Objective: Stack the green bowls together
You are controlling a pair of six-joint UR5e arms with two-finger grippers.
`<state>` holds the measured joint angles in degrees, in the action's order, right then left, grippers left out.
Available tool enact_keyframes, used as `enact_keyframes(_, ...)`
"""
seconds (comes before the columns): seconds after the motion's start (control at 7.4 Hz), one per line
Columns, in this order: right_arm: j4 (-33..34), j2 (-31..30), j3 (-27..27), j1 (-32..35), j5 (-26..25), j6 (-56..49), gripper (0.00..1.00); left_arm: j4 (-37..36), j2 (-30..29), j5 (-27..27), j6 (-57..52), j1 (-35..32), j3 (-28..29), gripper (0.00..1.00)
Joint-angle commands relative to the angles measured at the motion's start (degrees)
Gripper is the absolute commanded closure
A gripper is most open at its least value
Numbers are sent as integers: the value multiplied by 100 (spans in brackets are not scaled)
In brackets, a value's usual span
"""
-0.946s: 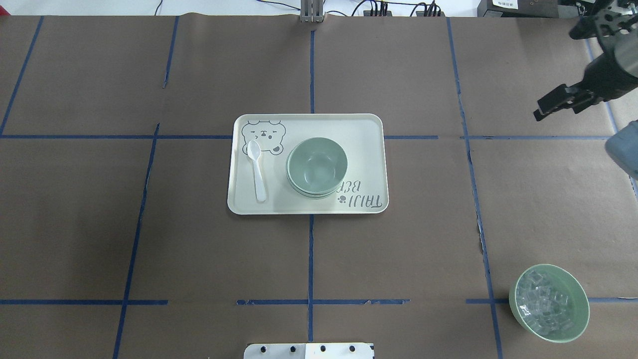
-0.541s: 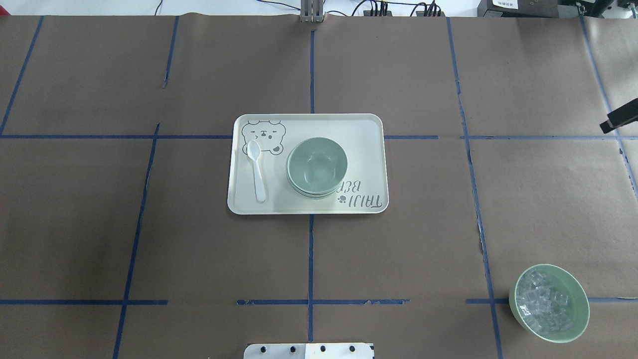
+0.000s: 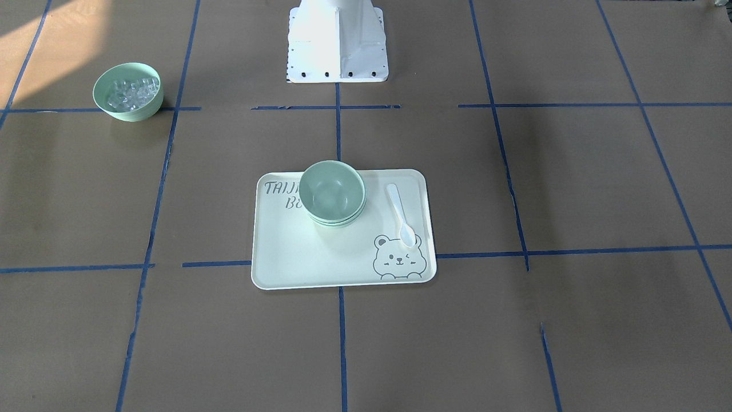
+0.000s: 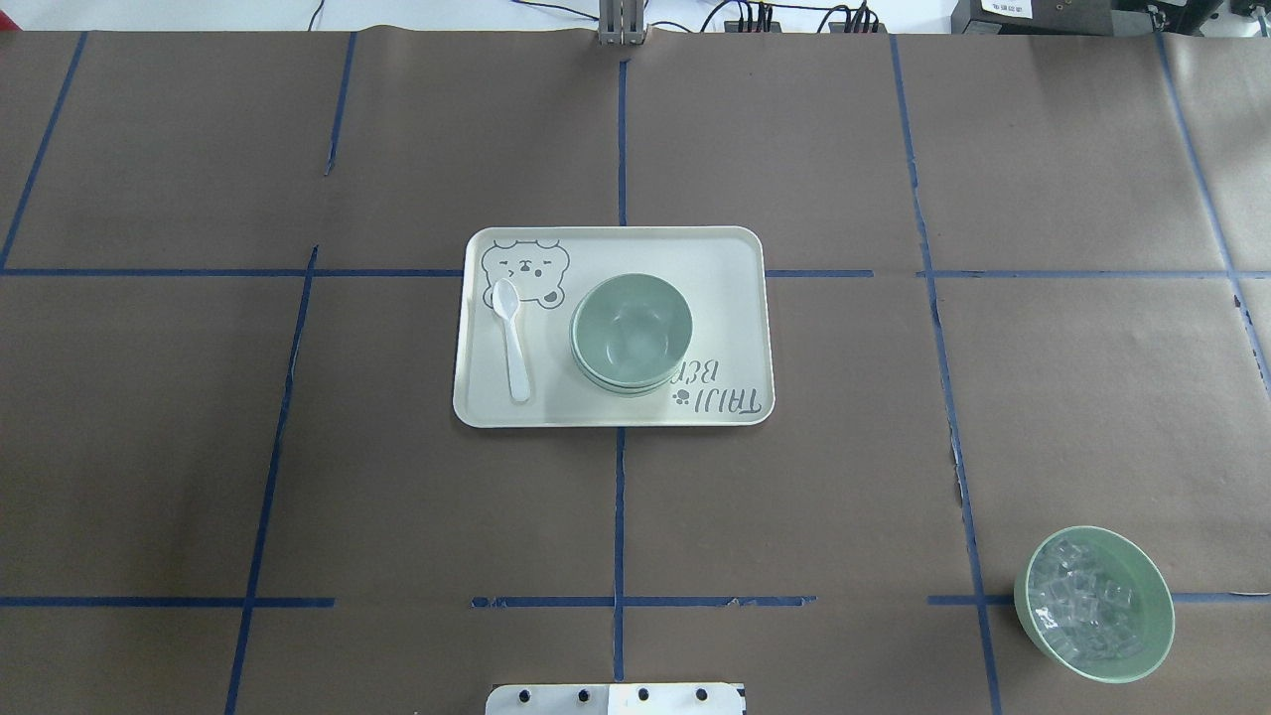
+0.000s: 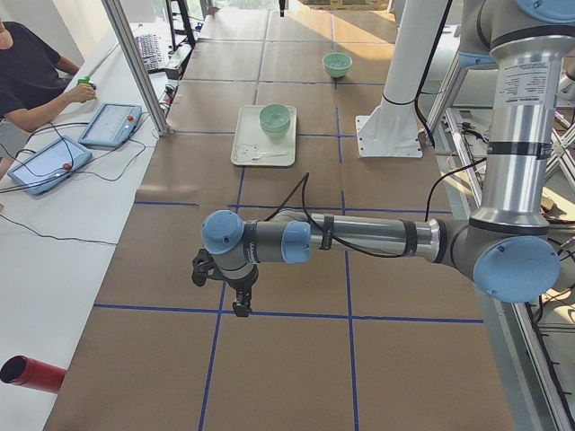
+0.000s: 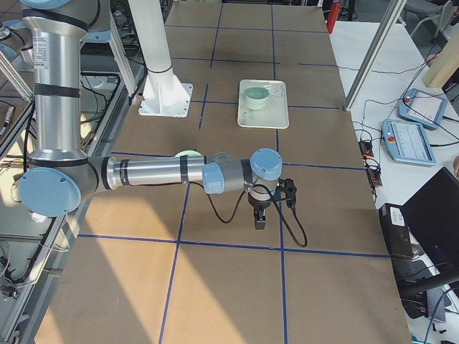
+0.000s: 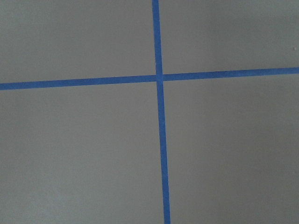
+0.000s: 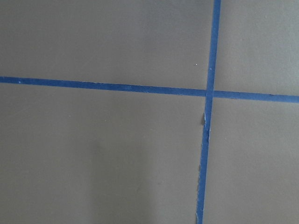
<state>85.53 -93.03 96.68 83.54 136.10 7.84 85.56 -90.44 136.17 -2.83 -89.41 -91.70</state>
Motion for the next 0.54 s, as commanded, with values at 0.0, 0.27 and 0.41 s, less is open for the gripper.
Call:
enact_keyframes(0.0, 7, -22, -280, 241, 48, -45, 0, 4, 79, -11, 28, -129, -41, 0)
enact_keyframes(0.27, 16, -110, -395, 661, 101, -411, 0, 4, 70, -11, 37, -138, -84, 0)
enact_keyframes(0.41, 69, -84, -543, 899, 118, -815, 0, 4, 79, -11, 45, -138, -93, 0)
